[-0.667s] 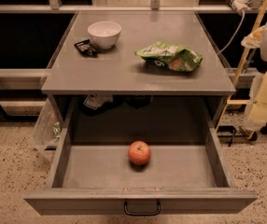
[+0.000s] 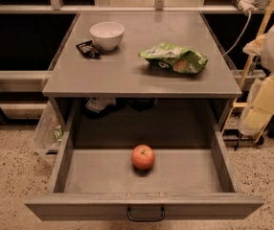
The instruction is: Pick apple from top drawer and place on counter
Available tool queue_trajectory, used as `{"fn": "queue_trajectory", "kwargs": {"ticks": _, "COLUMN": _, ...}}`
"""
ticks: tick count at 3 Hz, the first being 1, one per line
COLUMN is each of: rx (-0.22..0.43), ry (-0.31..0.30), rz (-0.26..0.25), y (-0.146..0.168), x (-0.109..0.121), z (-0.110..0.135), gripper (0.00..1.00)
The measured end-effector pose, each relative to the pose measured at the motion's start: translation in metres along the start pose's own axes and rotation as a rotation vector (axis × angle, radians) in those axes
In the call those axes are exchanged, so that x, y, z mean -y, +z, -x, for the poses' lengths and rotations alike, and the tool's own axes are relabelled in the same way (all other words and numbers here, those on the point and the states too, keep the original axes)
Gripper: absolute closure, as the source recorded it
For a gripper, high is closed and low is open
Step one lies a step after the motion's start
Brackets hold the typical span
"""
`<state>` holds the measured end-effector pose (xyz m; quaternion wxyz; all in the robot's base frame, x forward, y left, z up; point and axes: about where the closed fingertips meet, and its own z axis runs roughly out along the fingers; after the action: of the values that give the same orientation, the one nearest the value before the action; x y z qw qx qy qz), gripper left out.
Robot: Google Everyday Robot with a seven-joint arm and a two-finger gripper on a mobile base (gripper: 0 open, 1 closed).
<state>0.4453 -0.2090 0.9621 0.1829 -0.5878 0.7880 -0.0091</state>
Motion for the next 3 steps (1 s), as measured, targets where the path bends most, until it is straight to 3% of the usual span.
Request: {"fn": "queue_trajectory", "kwargs": {"ticks": 3, "rx": 0.35, "ry": 0.244, "rz": 0.089, "y": 0.141, "x": -0.042, "z": 0.062, "gripper": 0.0}}
